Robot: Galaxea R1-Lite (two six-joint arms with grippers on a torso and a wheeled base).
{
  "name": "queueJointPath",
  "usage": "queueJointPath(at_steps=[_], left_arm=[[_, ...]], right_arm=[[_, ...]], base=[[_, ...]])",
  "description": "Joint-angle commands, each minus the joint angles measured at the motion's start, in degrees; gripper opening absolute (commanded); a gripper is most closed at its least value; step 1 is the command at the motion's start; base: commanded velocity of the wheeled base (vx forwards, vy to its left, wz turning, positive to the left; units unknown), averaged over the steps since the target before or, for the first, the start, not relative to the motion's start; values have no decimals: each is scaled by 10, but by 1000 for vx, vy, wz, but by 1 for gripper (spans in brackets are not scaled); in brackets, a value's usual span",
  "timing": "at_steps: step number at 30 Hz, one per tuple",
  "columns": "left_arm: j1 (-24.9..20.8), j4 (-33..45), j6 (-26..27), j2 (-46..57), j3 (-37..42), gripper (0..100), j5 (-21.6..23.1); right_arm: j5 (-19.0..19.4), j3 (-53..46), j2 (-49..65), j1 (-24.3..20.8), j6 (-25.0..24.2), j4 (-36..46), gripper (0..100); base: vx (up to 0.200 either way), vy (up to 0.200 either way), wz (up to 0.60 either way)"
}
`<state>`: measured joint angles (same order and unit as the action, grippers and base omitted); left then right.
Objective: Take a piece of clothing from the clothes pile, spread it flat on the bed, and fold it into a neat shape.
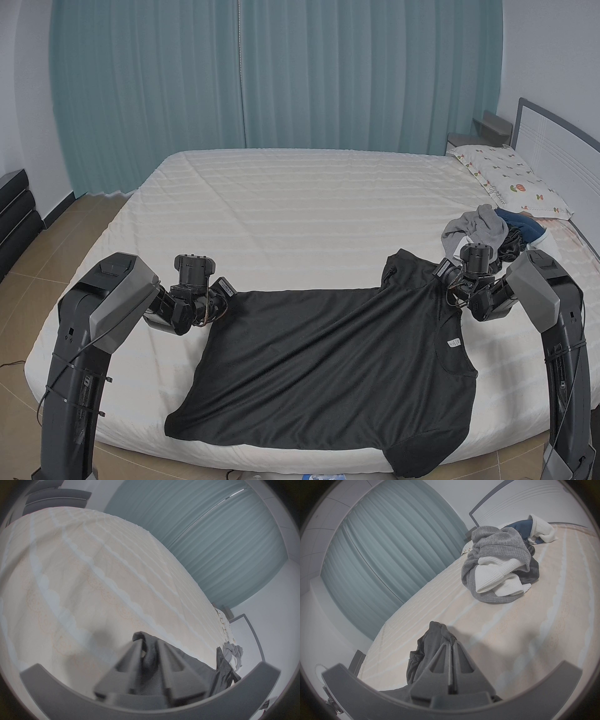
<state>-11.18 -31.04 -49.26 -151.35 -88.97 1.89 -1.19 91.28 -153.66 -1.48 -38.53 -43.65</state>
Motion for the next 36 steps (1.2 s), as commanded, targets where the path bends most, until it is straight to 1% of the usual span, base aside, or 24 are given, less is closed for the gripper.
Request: queueJointPath(at_steps=[1, 2, 5, 9, 11, 16, 27, 31, 35, 36], left_arm=[[0, 5, 0, -5, -20, 0, -8], [0, 4, -1, -5, -24, 0, -15], [5, 0, -7, -14, -52, 0, -54], [12, -2, -41, -23, -88, 0, -95], [20, -2, -52, -21, -90, 0, -98], [35, -3, -58, -20, -91, 0, -108], [42, 0, -58, -26, -88, 0, -110], [42, 1, -58, -29, -86, 0, -110], [41, 4, -58, -31, -85, 0, -109], [39, 4, -58, -32, -85, 0, -109]], right_arm=[[0, 7, -7, 0, 0, 0, 0], [-1, 9, -8, 0, 0, -1, 0], [-7, 26, -12, 0, -2, -3, 0], [-30, 64, -29, 0, -7, -20, 0], [-37, 78, -35, 0, -8, -26, 0], [-38, 107, -47, 0, -6, -35, 0], [-42, 203, -96, -8, 0, -24, 0], [-43, 215, -109, -12, 5, -23, 0], [-43, 214, -119, -12, 8, -3, 0], [-43, 214, -122, -12, 11, 0, 100]], base=[[0, 0, 0], [0, 0, 0], [0, 0, 0], [0, 0, 0], [0, 0, 0], [0, 0, 0], [0, 0, 0], [0, 0, 0], [0, 0, 0], [0, 0, 0]])
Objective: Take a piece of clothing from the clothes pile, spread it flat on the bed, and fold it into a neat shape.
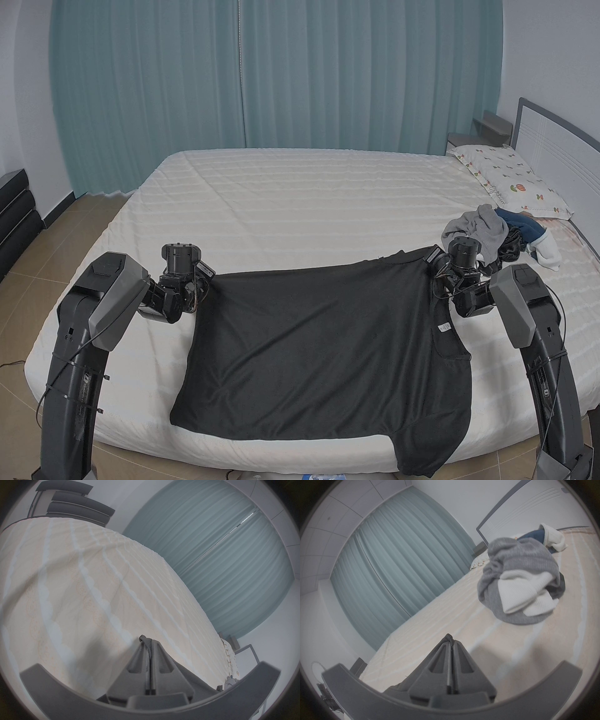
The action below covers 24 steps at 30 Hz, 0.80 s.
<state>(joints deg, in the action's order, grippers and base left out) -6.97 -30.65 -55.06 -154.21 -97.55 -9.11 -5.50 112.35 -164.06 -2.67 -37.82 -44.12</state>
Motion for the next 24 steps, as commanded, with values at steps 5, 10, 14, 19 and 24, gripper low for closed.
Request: queueJointPath(at_steps=[5, 10, 14, 19, 24], left_arm=[[-5, 1, 0, -5, 3, 100, 4], [-5, 1, -1, -2, 5, 100, 4], [-1, -2, -5, 15, 32, 100, 7], [1, -6, -34, 101, 100, 100, 15], [6, -6, -36, 189, 183, 100, 69]], right_arm=[[-1, 1, -28, -3, 16, -4, 100], [-13, -11, -13, -1, 15, -4, 100], [-12, -109, 59, 10, 5, -6, 100], [21, -288, 170, 25, -12, -44, 100], [79, -472, 298, 41, -35, -62, 100]], base=[[0, 0, 0], [0, 0, 0], [0, 0, 0], [0, 0, 0], [0, 0, 0]])
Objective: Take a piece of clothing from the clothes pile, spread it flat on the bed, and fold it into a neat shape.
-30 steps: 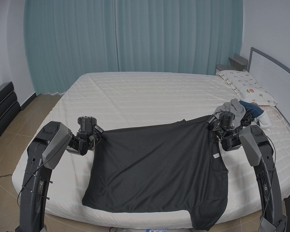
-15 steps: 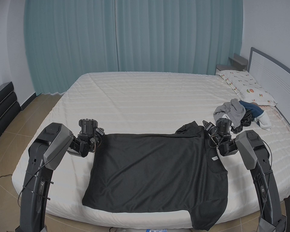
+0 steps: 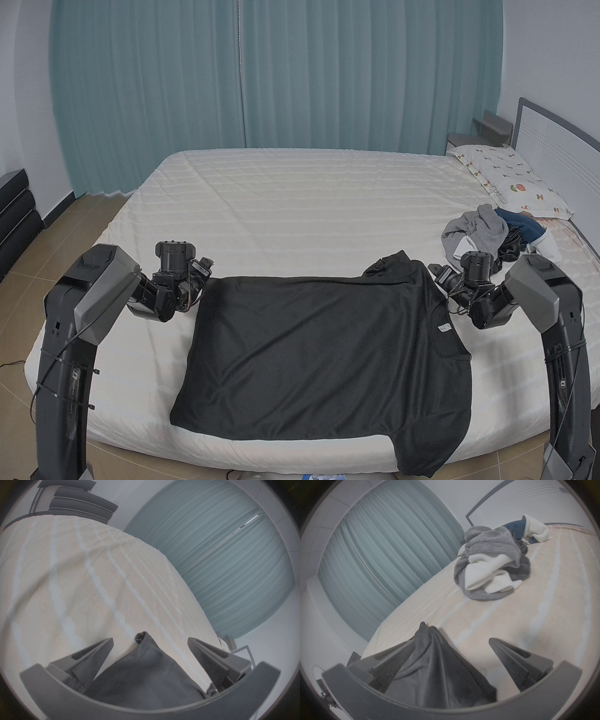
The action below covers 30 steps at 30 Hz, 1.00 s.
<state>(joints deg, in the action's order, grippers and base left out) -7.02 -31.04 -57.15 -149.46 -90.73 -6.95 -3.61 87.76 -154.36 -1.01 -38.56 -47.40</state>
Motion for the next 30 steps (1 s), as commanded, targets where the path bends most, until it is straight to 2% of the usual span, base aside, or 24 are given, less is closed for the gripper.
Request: queueJointPath(at_steps=[1, 8, 12, 13, 16, 18, 19, 24, 27, 29, 30], left_arm=[[6, -2, -16, 152, 130, 100, 54], [1, -21, -21, 221, 296, 100, 92], [-6, -61, -49, 254, 381, 100, 118], [-14, -88, -63, 270, 424, 100, 130], [-26, -136, -68, 285, 484, 100, 140], [-26, -136, -68, 285, 484, 100, 140], [-30, -169, -68, 288, 525, 100, 141], [-30, -192, -65, 280, 554, 100, 141], [-30, -191, -61, 279, 554, 100, 141], [-30, -188, -40, 270, 555, 100, 141], [-30, -191, -13, 258, 563, 100, 140]], right_arm=[[69, -260, 222, 24, -33, -31, 100], [145, -483, 339, 24, -64, -32, 100], [162, -543, 348, 25, -66, -38, 100], [171, -568, 345, 26, -66, -45, 100], [200, -607, 329, 37, -64, -75, 100], [200, -607, 329, 37, -64, -75, 100], [207, -628, 317, 44, -64, -117, 100], [211, -671, 303, 42, -53, -161, 100], [211, -678, 296, 41, -44, -165, 100], [212, -687, 294, 41, -29, -167, 100], [214, -693, 287, 40, -19, -168, 100]], base=[[0, 0, 0], [0, 0, 0], [0, 0, 0], [-200, 0, 0], [-200, 0, 0], [-200, 0, 0], [-200, 0, 0], [-200, 0, 0], [0, 0, 0], [0, 0, 0], [0, 0, 0]])
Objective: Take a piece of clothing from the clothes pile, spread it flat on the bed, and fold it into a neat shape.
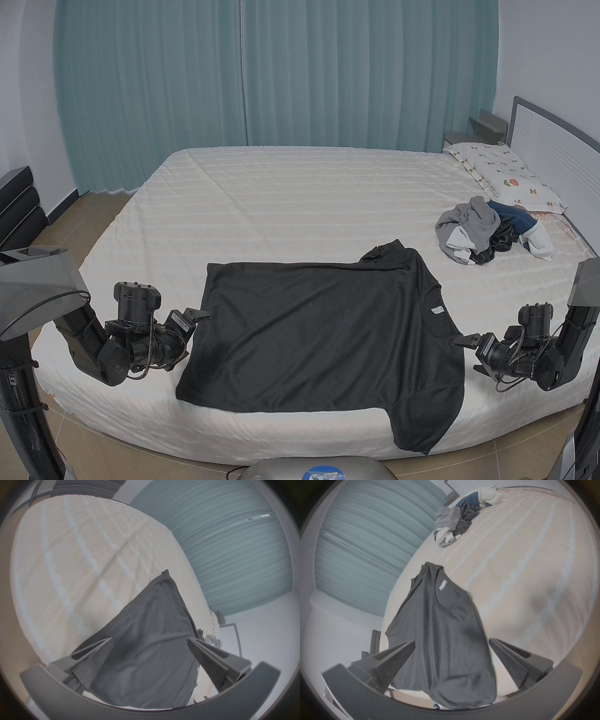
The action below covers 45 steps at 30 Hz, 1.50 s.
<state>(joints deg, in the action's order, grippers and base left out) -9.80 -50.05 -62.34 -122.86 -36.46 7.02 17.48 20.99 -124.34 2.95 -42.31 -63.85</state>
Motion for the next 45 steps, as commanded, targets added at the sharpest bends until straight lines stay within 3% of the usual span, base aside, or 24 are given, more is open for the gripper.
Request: queueJointPath(at_steps=[1, 3, 12, 17, 18, 30, 38, 45], left_arm=[[-2, -2, 45, -11, 22, 100, 0], [-2, -2, 70, -15, 30, 100, 0], [-2, -2, 74, -25, 29, 100, 0], [-2, -2, 74, -25, 29, 100, 0], [-2, -2, 74, -25, 28, 100, 0], [-2, 1, 77, -24, 29, 100, -1], [-8, 9, 137, -24, 54, 100, -7], [-18, 51, 158, -22, 55, 100, -13]], right_arm=[[4, -26, -15, 0, 21, -3, 100], [3, -28, -27, -1, 34, -5, 100], [2, -20, -51, -20, 38, -6, 100], [-5, -15, -92, -25, 40, -67, 100], [-6, -16, -98, -25, 42, -75, 0], [-25, -46, -90, -3, 105, -84, 0], [-18, -80, -68, 21, 159, -84, 0], [-16, -81, -75, 35, 178, -85, 0]], base=[[0, 0, 0], [0, 0, 0], [0, 0, 0], [0, 0, 0], [0, 0, 0], [0, 0, 0], [0, 0, 0], [0, 0, 0]])
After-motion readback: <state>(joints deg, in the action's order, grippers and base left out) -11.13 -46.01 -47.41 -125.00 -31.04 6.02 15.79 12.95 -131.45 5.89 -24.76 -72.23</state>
